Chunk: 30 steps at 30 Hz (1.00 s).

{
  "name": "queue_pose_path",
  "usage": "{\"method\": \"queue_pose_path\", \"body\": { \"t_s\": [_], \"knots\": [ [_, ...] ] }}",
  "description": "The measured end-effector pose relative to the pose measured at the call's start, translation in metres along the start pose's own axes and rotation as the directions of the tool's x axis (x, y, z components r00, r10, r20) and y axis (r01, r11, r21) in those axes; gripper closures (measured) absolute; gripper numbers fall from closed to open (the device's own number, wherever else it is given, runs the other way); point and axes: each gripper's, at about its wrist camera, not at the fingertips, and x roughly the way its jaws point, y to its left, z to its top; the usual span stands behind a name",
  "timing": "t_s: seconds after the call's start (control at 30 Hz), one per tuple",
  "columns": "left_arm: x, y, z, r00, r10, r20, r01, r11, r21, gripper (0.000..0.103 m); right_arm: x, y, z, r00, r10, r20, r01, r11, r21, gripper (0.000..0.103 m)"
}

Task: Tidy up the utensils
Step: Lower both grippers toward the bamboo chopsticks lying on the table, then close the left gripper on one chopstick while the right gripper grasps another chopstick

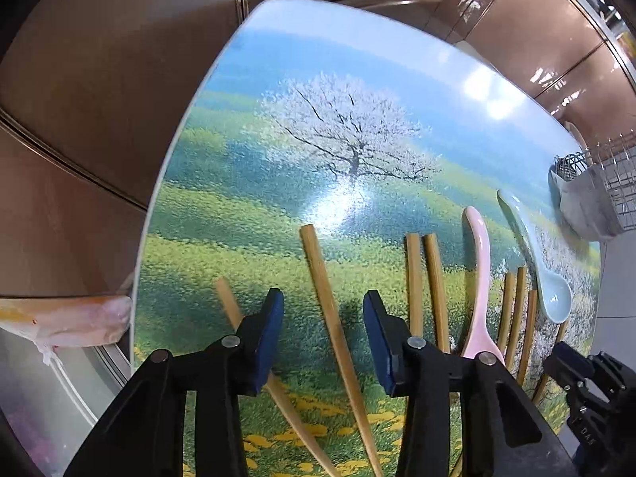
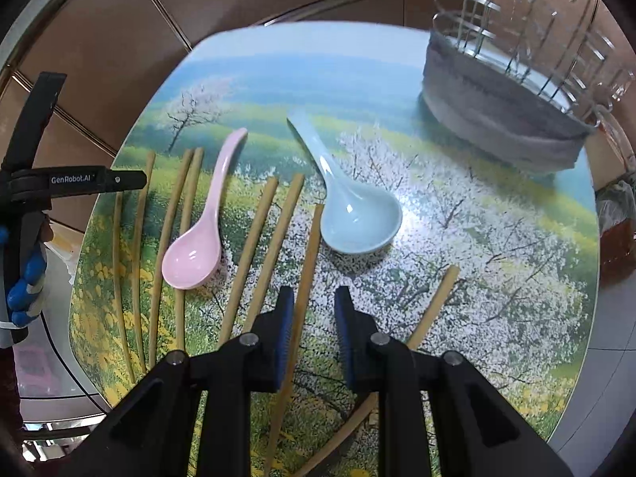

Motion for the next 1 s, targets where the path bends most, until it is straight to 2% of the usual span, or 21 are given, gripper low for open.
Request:
{"method": "queue_pose_path", "body": {
  "t_s": [0.4,0.57,1.0],
  "knots": [
    [0.006,0.006,0.007,1.000,0.013,-0.026,-0.013,1.000,-0.010,0.069,0.022,0.012,0.018,0.998,-0.026,-0.061,0.026,1.000,-0.003,0.083],
    [0.014,-0.009,0.014,0.999,0.015,-0.035,-0.016,1.000,-0.007,0.072,0.033,0.016,0.022,0.996,-0.047,-0.080,0.047,0.999,-0.010,0.083],
    [0.018,0.004,0.010,0.998,-0.023,-0.062,0.018,0.997,-0.079,0.094,0.046,0.022,0.023,0.994,-0.067,-0.091,0.065,0.997,-0.034,0.089]
  ]
}}
